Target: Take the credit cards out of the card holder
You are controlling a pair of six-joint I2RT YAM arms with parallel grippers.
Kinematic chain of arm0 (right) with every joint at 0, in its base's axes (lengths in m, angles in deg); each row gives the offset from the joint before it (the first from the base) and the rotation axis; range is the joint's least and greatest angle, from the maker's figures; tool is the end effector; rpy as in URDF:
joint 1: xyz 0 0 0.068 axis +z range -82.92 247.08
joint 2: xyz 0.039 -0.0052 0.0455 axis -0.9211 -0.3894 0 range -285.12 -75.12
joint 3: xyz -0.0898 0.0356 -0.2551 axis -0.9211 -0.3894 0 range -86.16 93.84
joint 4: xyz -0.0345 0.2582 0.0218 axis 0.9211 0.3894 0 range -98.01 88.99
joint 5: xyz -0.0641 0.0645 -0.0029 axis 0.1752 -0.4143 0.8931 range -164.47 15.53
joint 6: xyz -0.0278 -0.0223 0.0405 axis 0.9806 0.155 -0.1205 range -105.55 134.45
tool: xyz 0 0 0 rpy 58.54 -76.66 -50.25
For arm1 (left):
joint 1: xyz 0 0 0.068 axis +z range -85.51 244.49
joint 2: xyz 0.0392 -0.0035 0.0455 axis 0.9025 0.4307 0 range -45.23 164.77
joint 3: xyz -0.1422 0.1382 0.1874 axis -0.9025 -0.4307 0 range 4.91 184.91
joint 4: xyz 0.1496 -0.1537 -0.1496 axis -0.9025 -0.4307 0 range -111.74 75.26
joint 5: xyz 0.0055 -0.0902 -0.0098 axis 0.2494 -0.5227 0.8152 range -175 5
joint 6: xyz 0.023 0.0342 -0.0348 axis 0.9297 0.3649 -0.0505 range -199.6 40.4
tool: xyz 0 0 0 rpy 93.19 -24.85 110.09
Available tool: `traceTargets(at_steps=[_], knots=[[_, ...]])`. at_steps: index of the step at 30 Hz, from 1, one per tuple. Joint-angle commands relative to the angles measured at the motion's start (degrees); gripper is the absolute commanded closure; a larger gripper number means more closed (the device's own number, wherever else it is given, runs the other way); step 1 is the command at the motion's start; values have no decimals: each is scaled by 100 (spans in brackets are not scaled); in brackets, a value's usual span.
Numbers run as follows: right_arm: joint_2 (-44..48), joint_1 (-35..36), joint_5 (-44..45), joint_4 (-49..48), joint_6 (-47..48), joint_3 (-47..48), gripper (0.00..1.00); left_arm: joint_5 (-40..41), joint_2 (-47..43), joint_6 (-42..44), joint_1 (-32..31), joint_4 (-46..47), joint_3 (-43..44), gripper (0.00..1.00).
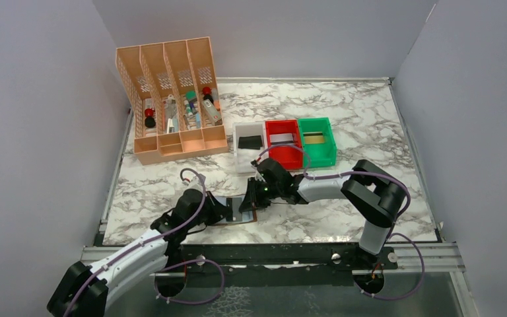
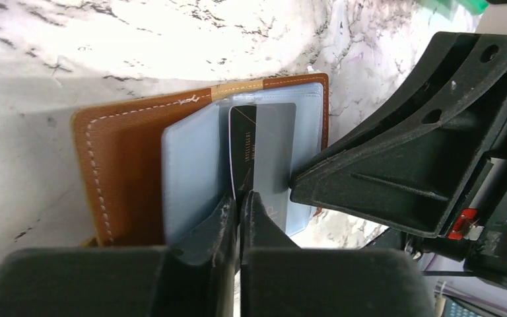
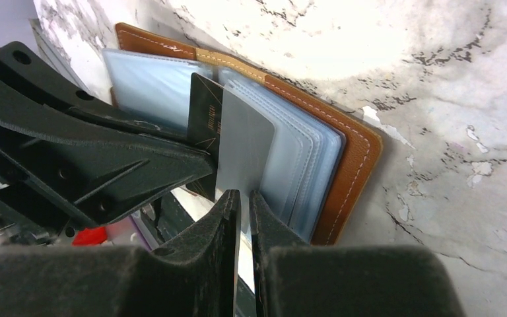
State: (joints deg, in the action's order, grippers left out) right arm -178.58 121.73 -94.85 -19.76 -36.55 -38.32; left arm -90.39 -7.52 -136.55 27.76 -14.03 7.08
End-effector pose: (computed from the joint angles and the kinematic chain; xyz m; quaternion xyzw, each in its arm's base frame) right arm 0.1906 0.2898 0.1275 -0.0980 0.9029 0.4056 0.1033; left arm 0.1064 -0.0836 0.1189 -0.1340 0.8754 -0.3660 0.2860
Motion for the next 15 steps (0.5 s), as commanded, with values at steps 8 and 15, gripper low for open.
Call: traceTargets(at_steps=[8, 15], knots=[[-149, 54, 1391, 1485, 306, -73, 83, 513, 112, 590, -1, -985, 610, 100], [80, 50, 1841, 1757, 319, -87, 84, 1072, -401, 593, -1, -1953, 1007, 100]])
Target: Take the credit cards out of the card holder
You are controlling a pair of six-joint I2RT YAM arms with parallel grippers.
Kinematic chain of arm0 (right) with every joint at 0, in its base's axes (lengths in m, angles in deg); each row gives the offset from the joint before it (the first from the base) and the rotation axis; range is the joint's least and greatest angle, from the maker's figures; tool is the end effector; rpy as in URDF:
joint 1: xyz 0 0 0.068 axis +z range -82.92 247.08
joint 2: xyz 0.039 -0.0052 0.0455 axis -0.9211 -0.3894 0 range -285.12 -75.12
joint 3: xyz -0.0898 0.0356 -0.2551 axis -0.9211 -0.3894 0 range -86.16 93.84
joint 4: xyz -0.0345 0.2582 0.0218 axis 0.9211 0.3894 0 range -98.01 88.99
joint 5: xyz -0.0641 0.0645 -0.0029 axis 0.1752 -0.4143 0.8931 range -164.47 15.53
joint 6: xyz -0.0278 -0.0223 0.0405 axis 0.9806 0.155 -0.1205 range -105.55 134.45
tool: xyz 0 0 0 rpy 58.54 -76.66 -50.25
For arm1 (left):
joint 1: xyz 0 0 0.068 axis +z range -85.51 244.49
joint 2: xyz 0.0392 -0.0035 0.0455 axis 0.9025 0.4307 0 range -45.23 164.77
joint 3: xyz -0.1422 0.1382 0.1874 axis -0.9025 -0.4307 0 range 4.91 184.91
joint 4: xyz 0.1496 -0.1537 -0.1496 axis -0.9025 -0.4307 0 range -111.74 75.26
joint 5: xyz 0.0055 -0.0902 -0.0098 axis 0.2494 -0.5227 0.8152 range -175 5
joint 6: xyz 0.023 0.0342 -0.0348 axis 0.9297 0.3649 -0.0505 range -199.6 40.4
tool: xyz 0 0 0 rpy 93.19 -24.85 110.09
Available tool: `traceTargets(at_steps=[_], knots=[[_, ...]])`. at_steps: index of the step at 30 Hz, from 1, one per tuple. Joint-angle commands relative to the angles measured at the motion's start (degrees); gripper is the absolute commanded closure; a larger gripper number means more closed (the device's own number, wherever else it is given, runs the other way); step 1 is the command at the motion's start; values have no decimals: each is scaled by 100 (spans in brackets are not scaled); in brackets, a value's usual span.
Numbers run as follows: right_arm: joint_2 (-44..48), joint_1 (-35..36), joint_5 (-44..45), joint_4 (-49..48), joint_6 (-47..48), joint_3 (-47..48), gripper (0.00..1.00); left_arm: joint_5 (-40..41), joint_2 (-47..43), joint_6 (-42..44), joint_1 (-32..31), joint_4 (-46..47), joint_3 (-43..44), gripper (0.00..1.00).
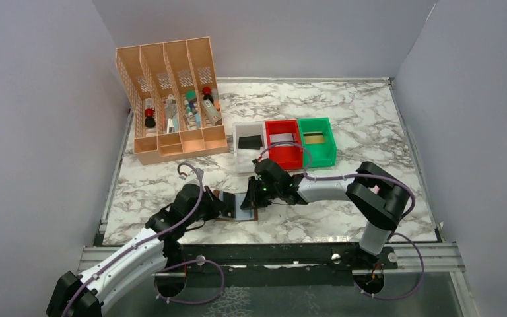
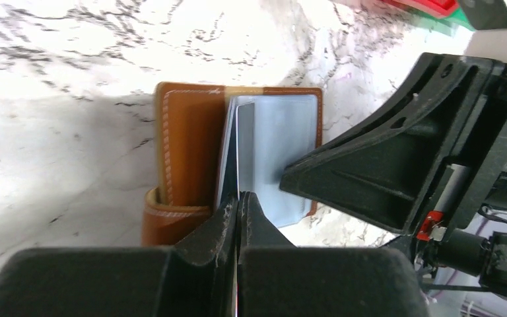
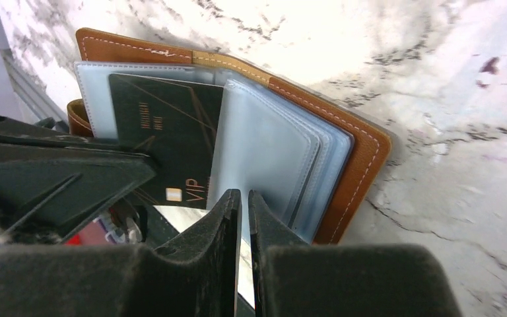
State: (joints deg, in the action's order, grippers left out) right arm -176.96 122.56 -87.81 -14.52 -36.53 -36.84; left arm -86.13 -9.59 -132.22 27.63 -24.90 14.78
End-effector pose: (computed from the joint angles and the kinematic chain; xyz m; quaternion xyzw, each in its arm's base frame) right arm 0.1896 0.2899 0.1358 -0.0795 0.9185 0.3624 0.1364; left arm 0.1124 -0.0851 0.1506 -0.1177 0.8829 -0.3262 0.3167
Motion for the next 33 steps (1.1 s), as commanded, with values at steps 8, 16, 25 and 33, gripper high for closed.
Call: traceTargets(at_steps=[8, 16, 25, 33], knots=[[393, -29, 529, 842, 721, -159, 81, 636, -291, 452, 12, -758, 651, 100], [1435, -33, 186, 669, 1113, 9, 69, 140, 109, 644, 12, 61, 882, 100], [1641, -53, 179, 336, 963, -288, 45, -353, 150, 457, 12, 1065, 696, 100], [1624, -272, -832, -701, 830, -520, 36, -896, 138, 270, 17, 1722, 394, 100]])
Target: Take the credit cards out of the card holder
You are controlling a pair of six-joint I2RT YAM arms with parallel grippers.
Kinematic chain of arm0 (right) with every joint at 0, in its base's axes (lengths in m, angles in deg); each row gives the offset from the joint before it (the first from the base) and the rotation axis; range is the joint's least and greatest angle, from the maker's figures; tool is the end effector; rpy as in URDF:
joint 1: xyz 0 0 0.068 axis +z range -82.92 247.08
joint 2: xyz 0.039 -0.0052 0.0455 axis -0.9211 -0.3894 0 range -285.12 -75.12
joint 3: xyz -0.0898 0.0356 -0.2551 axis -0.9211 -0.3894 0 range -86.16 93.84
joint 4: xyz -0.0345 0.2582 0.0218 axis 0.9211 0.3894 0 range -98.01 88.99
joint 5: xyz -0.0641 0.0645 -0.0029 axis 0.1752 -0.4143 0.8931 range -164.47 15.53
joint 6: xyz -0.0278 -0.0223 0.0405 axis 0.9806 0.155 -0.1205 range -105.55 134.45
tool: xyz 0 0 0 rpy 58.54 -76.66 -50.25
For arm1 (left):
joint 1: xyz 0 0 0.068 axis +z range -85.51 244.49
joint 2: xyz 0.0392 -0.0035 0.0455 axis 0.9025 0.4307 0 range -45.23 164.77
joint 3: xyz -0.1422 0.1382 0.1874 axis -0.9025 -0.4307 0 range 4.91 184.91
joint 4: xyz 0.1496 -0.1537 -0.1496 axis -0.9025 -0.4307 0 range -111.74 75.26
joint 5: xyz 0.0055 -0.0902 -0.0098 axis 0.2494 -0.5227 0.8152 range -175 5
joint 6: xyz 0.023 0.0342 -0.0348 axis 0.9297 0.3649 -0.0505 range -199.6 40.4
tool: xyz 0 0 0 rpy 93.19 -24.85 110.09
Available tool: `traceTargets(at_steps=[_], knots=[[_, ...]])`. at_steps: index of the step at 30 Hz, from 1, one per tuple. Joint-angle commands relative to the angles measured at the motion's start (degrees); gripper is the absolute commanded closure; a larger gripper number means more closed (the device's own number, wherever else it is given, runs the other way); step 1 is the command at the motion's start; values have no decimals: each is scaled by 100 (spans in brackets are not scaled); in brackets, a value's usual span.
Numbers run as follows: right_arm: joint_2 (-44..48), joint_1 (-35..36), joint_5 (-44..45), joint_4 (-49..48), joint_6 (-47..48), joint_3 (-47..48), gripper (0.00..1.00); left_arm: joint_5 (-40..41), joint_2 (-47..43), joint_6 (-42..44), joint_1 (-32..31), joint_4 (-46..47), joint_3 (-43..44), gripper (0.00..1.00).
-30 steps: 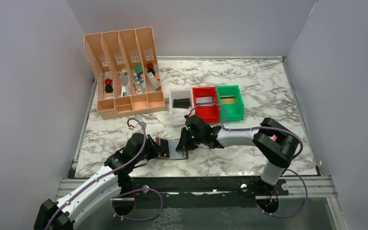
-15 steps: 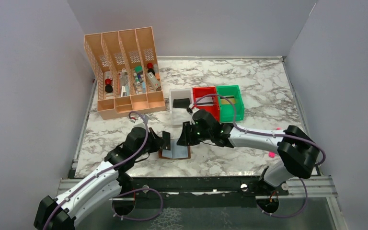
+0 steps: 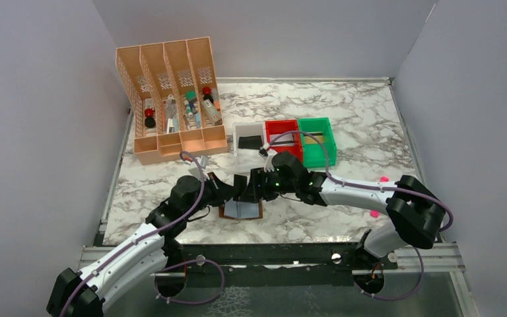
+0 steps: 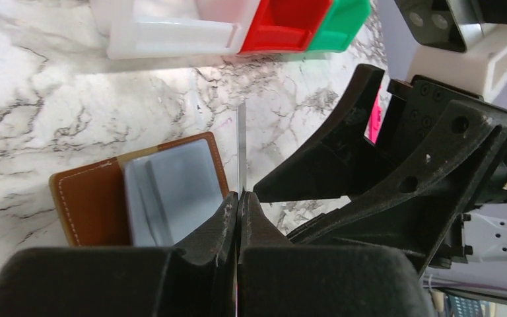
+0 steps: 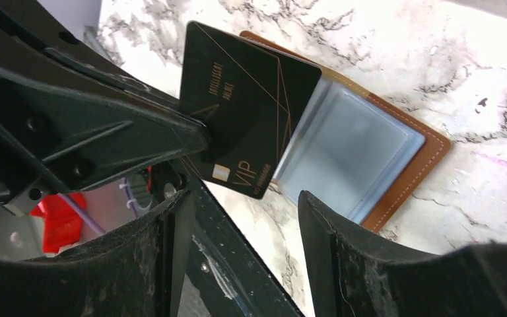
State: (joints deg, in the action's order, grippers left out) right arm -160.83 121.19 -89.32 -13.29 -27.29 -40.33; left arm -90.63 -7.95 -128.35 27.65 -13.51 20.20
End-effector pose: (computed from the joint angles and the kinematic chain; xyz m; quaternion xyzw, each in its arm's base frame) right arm 0.1779 0.2612 0.2041 -0.1542 0.8664 0.4188 0.2240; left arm 0.1275 -0.0999 0.1986 -0.0575 0.8204 -0.4152 0.3889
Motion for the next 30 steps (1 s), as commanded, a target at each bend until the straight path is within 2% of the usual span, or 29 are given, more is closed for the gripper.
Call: traceTargets(at_steps=[1, 7, 10, 14, 23, 30], knots=[[-4, -186, -788, -924, -149, -219, 36, -508, -19, -148, 17, 671, -190, 100], [-147, -721, -1707, -1917, -536, -638, 38, -939, -51, -328, 141, 1274, -525, 100], [-143, -772, -1865, -2216, -582, -718, 41, -1284, 9, -452, 283, 1694, -684, 100], [-216, -886, -2200, -2961, -884, -995, 52, -1520, 72, -460, 364, 1955, -707, 100], [-351, -1008, -2394, -3318, -1126, -1193, 63, -1877, 152, -626, 589, 2439, -817, 100], [-26, -1145, -1965, -2812, -916, -1252, 55, -1946, 142, -717, 882, 2408, -824, 100]])
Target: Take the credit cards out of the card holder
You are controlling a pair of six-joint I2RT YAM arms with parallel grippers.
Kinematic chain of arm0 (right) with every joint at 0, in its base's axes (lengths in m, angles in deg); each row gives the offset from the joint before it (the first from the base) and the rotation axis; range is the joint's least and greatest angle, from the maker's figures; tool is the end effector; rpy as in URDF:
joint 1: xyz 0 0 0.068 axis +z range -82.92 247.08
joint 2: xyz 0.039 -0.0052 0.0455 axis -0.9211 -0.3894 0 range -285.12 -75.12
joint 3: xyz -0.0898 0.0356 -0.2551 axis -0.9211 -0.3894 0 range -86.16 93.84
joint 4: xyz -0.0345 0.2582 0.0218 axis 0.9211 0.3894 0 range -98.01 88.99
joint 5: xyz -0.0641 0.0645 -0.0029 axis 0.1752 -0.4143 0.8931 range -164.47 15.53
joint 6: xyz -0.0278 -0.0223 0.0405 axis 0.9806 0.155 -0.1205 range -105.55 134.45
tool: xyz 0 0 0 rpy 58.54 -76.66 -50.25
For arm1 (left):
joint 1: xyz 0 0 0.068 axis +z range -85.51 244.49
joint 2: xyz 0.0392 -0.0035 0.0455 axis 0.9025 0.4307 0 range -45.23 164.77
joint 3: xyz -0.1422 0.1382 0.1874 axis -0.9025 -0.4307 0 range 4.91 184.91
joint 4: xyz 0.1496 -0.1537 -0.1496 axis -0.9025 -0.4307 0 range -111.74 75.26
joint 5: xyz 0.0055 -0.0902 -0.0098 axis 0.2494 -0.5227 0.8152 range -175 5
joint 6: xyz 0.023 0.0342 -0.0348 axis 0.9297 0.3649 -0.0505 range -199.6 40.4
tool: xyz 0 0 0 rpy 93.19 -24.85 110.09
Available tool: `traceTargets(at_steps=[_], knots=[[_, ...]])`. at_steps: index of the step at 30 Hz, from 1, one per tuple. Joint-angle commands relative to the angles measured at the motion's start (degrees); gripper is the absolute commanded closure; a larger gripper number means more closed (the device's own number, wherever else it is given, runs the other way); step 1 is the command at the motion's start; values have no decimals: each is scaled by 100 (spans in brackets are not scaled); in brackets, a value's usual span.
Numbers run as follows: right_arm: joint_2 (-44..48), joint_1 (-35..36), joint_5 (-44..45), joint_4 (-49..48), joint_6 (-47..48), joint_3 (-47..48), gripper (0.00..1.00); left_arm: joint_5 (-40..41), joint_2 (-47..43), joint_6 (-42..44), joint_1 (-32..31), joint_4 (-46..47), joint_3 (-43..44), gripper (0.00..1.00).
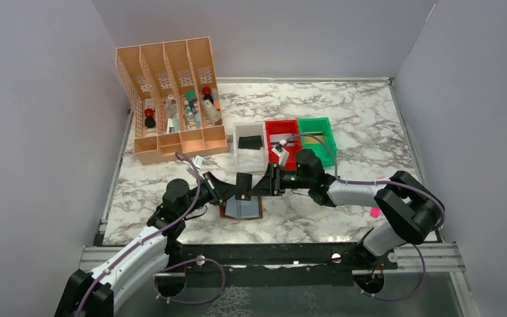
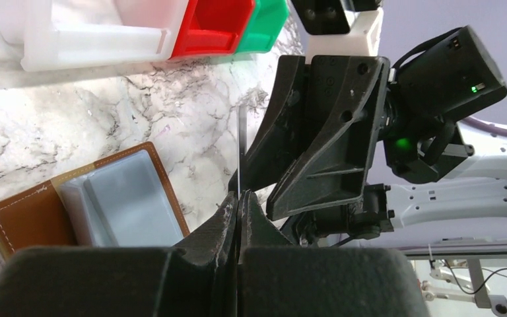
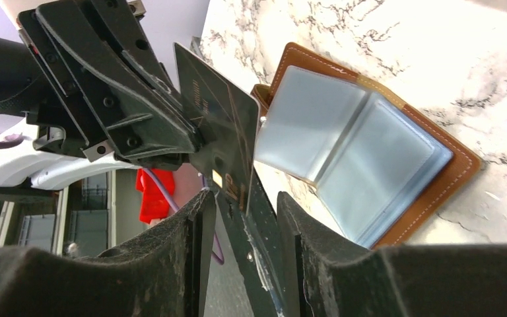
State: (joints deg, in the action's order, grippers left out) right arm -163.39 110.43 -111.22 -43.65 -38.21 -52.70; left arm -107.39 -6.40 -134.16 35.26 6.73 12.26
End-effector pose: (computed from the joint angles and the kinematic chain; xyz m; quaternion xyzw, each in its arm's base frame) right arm 0.2029 0.2207 0.1780 -0.1192 0.7857 0.5806 0.1770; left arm 0.1330 -0.0899 0.1837 -0.0430 0.7606 -0.5318 0.3700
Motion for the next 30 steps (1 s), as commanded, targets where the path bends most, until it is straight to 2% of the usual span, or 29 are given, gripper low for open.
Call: traceTargets(at_steps=[1, 11, 14, 17, 21, 25, 29, 30], knots=[[249, -72, 252, 315, 218, 12, 54, -252, 4, -167, 135, 384, -29, 100], [-12, -90, -114, -180, -5, 187, 52, -434, 197, -116, 144, 422, 76, 100], [-161, -115, -242, -727, -207, 114, 55, -507, 207, -104, 143, 462, 104, 100], [-210, -140, -246, -819, -250, 117, 59, -569, 179, -96, 138, 472, 125, 100], [-276, -152, -407, -1091, -368, 58, 67, -558, 163, -115, 146, 515, 90, 100], [-339, -153, -687, -1587, -564, -101, 82, -491, 204, -169, 145, 559, 45, 100], [-352, -165, -700, -1946, -748, -306, 91, -363, 192, -216, 145, 595, 8, 100], [-345, -169, -671, -1925, -735, -319, 93, -325, 185, -232, 145, 595, -8, 96]])
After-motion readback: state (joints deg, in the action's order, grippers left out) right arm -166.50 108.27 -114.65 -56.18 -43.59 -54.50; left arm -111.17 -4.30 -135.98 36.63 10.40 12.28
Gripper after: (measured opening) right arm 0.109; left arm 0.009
